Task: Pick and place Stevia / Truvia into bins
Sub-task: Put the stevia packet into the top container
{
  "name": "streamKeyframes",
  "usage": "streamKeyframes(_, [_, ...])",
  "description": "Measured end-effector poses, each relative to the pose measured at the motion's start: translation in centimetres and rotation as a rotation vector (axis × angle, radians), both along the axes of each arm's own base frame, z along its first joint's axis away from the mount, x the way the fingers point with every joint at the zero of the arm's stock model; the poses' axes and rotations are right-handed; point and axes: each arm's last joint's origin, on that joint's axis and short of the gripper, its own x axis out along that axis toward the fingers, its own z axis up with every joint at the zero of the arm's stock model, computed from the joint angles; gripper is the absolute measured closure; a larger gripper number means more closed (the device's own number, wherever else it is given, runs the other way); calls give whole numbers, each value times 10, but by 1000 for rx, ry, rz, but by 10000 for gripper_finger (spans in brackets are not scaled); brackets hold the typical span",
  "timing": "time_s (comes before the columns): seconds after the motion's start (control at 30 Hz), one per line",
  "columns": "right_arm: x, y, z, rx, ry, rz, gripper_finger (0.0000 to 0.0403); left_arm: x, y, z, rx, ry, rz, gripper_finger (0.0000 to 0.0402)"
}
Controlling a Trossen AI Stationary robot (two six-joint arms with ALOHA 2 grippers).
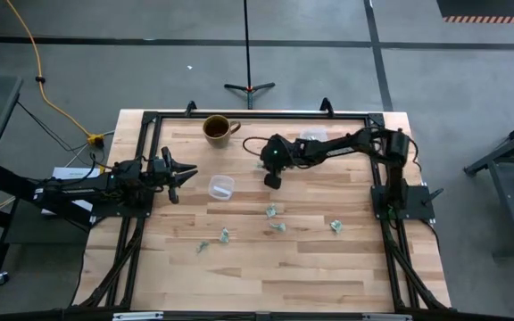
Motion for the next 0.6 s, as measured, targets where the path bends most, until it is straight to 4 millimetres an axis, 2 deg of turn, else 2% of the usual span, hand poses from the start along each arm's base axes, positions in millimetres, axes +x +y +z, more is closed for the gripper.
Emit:
streamKeyframes(0.17, [-19, -1, 45, -125, 16, -146, 391, 0, 0, 0, 0, 0, 0, 295])
streamKeyframes(0.3, [-51, -8, 73, -229, 143, -325, 393, 0, 0, 0, 0, 0, 0, 295])
streamKeyframes(0.43, [-83, -21, 79, -194, 270, -494, 393, 0, 0, 0, 0, 0, 0, 295])
streamKeyframes(0.6, [-108, -38, 67, -33, 312, -584, 396, 0, 0, 0, 0, -3, 0, 295])
